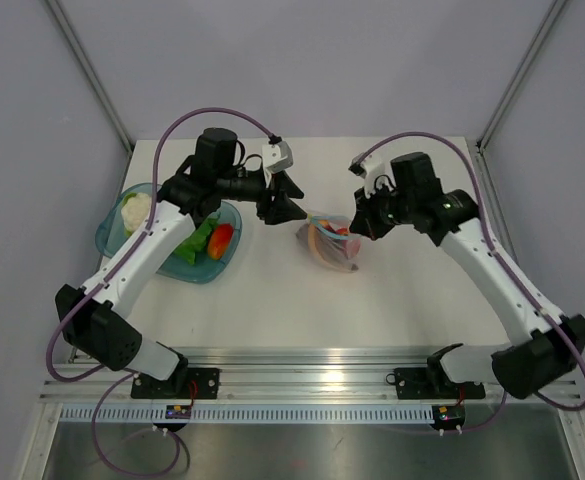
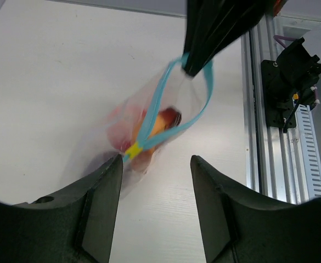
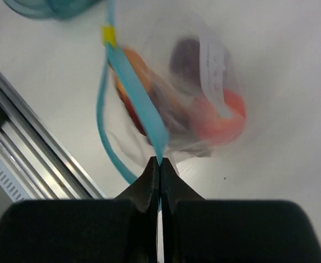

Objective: Place the food in the zip-top bag and seal the zipper
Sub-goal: Adjust the zipper food storage bag at the center of the board.

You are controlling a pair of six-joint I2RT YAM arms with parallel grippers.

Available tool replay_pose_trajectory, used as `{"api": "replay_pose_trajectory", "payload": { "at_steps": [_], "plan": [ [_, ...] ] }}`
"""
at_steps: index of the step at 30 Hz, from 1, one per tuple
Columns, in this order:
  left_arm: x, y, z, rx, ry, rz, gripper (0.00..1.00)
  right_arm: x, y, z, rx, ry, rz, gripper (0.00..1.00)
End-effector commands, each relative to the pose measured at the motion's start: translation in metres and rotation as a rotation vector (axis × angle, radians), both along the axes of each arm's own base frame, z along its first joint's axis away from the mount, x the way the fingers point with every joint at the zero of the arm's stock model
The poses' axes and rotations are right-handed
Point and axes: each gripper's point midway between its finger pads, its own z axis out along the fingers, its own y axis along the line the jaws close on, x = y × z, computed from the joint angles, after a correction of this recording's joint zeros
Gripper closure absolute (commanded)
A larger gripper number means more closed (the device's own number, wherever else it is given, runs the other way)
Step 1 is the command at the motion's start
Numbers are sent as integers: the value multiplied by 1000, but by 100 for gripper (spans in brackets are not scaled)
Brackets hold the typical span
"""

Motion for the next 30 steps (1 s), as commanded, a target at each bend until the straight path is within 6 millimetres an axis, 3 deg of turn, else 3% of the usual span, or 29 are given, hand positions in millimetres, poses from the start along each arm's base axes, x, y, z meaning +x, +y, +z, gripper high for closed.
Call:
{"api": "replay_pose_trajectory", "payload": {
  "at_steps": [1, 3, 4, 8, 10, 12, 17, 25, 30],
  "plan": [
    [-2, 4, 25, -28, -88, 18, 45, 20, 3, -72, -95, 133, -32, 100],
    [-5, 6, 31, -32, -100, 24, 44, 24, 5, -55, -108, 139, -20, 100],
    [-5, 7, 32, -30, -102, 28, 44, 29, 9, -25, -78, 76, -13, 100],
    [-8, 10, 42, -40, -138, 40, 44, 23, 12, 59, 40, -127, 23, 100],
    [-9, 12, 46, -44, -149, 44, 43, 16, 15, 82, 82, -168, 44, 100],
    [-9, 12, 44, -41, -144, 46, 43, 12, 17, 84, 90, -159, 62, 100],
    [-6, 9, 41, -39, -135, 40, 43, 20, 14, 36, -2, -48, 47, 100],
    [2, 6, 45, -38, -155, 42, 43, 11, 18, 76, 62, -146, 90, 100],
    [2, 2, 39, -30, -153, 4, 43, 5, 19, 70, 57, -118, 106, 100]
  ]
}}
